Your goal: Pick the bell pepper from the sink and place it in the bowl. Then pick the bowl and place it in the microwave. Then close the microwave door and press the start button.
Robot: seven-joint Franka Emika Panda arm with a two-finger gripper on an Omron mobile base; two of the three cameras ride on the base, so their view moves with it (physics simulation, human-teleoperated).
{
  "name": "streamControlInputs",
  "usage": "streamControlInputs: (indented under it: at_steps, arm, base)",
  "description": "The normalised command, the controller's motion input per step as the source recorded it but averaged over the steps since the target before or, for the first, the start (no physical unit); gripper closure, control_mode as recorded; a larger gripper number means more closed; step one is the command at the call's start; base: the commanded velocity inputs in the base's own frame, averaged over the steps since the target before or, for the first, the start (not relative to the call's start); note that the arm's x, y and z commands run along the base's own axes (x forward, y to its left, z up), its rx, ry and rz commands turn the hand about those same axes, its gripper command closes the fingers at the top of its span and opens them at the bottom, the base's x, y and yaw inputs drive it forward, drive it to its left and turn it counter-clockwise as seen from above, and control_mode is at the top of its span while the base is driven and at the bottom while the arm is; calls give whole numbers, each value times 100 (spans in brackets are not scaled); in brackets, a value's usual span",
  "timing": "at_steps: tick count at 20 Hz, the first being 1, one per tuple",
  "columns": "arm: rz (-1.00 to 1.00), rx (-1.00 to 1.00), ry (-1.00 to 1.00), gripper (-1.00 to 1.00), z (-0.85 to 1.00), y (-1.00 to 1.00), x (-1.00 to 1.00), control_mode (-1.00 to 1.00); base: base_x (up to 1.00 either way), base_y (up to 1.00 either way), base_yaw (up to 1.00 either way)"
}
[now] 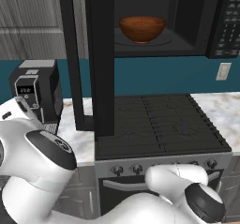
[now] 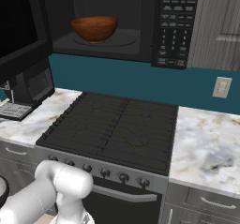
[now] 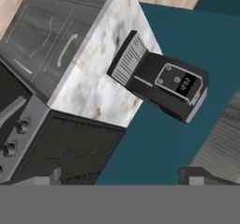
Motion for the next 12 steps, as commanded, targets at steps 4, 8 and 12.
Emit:
streamControlInputs:
  at_steps: [4,8,12]
  arm:
    - [-1,6,0,-100,0,-66,48,-100]
    - [0,9,0,-100,1,-78,16,-100]
    - [0,11,0,-100,2,-87,1,-100]
  base:
    - [0,0,0]
    - [0,0,0]
    - [0,0,0]
